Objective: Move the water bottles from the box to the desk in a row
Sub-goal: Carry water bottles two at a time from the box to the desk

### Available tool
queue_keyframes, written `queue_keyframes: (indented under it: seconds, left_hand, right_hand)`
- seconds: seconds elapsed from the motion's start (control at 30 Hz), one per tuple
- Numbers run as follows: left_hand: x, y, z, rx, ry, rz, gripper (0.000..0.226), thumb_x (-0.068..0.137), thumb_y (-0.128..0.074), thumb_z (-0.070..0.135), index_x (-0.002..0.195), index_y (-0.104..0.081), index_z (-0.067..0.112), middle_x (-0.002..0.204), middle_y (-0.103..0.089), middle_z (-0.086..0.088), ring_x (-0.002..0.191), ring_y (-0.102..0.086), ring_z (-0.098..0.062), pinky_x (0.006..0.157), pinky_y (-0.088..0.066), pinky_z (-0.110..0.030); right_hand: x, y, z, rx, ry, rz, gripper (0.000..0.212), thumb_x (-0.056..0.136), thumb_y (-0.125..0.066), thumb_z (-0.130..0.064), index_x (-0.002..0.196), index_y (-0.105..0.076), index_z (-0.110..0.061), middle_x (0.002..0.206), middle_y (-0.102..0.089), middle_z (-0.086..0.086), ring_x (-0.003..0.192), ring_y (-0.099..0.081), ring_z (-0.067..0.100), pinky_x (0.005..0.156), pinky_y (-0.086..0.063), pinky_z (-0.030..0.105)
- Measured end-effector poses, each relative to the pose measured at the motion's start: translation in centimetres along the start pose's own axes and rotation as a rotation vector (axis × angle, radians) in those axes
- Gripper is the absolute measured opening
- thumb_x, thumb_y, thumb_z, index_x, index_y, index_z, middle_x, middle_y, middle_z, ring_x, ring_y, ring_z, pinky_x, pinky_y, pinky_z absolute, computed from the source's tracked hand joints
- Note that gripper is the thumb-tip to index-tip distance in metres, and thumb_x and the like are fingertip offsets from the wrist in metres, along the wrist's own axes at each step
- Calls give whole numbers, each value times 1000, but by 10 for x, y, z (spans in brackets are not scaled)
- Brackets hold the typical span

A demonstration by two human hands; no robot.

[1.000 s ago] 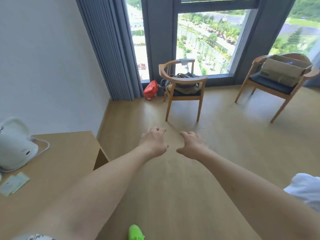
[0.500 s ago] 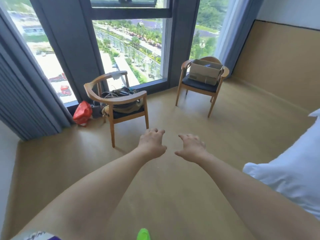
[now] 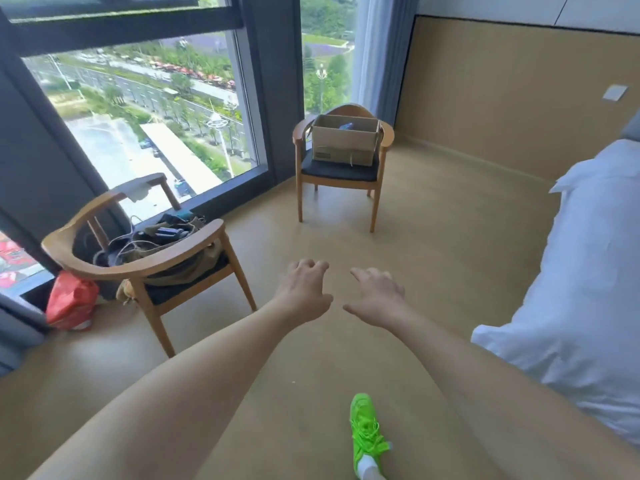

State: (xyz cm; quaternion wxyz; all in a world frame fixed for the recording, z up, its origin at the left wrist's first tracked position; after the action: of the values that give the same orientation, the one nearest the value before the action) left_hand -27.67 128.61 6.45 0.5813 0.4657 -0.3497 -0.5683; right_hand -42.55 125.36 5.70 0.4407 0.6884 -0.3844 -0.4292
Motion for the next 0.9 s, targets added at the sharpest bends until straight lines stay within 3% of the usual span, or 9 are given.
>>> queue_keyframes:
  seconds: [0.53, 0.9]
  left_hand:
    - [332, 47, 40, 41, -4, 0, 69, 88, -65, 46, 149, -42, 25, 146, -47, -5, 136, -40, -29, 108, -43, -46]
    - [553, 57, -8, -11, -44, -23, 62, 89, -61, 46, 146, -45, 27, 147, -47, -3, 134, -41, -29, 104, -45, -45]
  right_hand:
    - [314, 126, 81, 77, 1, 17, 76, 88, -66, -54, 153, -37, -29, 151, -46, 2, 139, -40, 30, 107, -39, 44]
    - [511, 142, 78, 70, -81, -12, 73, 90, -66, -52, 153, -36, -30, 151, -44, 2, 140, -37, 29, 111, -36, 45]
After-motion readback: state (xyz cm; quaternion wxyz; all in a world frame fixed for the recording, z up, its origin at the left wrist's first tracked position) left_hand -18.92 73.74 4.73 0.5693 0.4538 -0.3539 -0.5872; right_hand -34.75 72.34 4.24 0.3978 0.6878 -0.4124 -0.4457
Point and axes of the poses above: each hand's wrist, its own x-axis towards the middle knuckle, its own y-axis out of the back of the hand, z = x × y, the point moved 6 cm from there along x, towards the middle knuckle
